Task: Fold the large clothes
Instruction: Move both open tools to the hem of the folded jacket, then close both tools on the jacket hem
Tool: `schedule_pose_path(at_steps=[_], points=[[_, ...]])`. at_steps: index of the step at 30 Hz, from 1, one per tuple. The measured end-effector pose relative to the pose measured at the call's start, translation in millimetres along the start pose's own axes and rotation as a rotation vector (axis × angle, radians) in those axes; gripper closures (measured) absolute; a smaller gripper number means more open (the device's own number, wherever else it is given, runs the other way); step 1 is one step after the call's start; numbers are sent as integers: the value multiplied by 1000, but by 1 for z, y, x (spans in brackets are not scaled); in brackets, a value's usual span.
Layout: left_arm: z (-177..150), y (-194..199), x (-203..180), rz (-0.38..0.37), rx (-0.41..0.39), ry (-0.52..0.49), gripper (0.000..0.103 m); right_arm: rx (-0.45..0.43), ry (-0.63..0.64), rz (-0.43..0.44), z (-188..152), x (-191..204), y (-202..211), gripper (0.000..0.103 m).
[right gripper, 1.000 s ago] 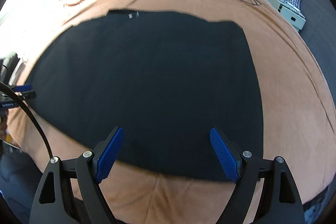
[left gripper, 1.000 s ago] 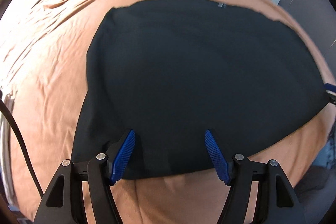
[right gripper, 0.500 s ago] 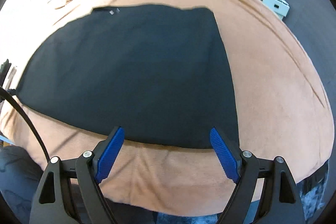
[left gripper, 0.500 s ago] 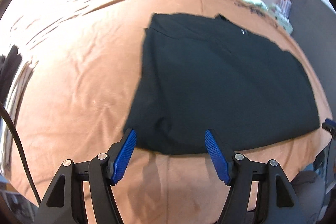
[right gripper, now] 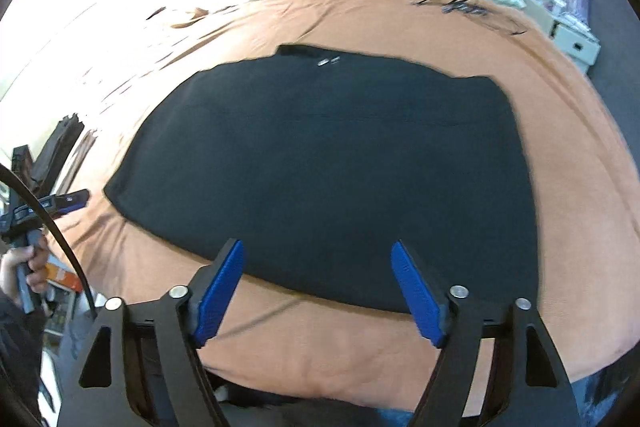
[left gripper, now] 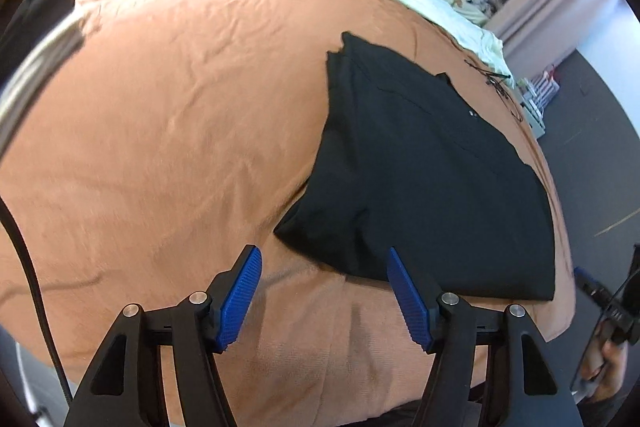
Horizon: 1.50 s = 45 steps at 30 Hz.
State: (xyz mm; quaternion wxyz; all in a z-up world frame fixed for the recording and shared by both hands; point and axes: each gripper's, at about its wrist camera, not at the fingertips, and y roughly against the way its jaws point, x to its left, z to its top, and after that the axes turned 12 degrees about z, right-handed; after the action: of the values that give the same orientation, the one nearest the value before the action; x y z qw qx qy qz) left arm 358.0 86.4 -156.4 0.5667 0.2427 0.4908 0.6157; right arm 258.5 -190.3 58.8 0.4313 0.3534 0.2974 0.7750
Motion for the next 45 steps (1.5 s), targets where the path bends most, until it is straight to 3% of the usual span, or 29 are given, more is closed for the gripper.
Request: schedule_pose_path(at_steps=[5, 10, 24, 33, 45], points=[[-1, -16, 11, -50, 60, 50, 41, 110, -7, 42, 4, -2, -47, 54], [1, -36, 13, -68, 99, 79, 46, 204, 6, 22, 12, -6, -97, 63], [-6, -44, 20, -85, 75, 122, 54, 210, 3, -107, 84, -57, -195, 77], [-12, -42, 25, -85, 58, 159, 57, 188, -1, -145, 132, -98, -250, 87], [-15, -41, 33, -87, 67, 245, 58, 158, 2, -195, 192, -144, -315, 90]])
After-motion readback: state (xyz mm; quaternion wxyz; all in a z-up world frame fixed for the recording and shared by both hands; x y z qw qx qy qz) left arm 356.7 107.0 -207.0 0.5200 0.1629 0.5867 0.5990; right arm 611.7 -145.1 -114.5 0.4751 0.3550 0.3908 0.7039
